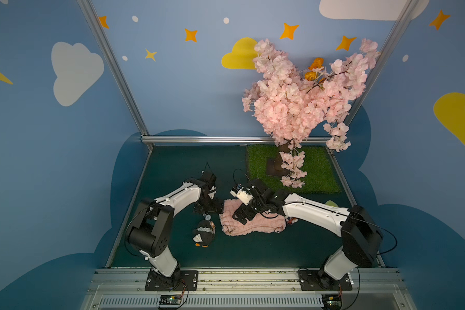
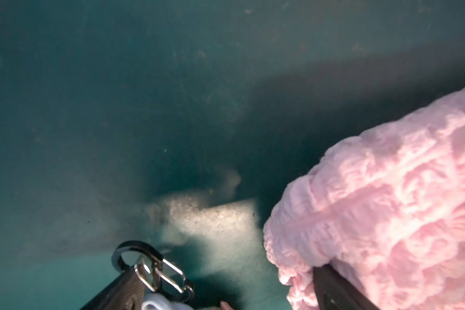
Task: Remove the decoration from the bag
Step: Place the bag at the center of the board, then place the decoration item at the center of the board.
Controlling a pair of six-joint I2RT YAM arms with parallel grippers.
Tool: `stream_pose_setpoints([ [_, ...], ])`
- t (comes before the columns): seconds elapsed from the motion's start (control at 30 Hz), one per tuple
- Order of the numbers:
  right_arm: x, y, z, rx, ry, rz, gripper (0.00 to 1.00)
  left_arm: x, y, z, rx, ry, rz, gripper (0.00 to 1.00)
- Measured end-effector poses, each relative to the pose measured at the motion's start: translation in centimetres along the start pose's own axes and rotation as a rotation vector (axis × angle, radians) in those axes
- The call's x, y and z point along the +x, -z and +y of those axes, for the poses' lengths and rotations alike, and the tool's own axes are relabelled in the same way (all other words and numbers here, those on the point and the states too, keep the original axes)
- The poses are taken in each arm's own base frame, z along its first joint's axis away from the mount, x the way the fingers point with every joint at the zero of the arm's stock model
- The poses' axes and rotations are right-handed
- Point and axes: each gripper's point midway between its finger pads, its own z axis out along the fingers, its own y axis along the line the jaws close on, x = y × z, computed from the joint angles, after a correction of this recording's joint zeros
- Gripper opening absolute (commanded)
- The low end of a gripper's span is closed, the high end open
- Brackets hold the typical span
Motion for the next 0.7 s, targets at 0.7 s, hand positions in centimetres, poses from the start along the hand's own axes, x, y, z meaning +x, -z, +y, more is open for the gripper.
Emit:
stream_pose_setpoints([
  [0.7, -3.9, -0.1, -0.6, 0.032, -0.113, -0.175, 0.98, -1.0, 6.7, -1.7, 0.300, 0.227, -0.105, 1.00],
])
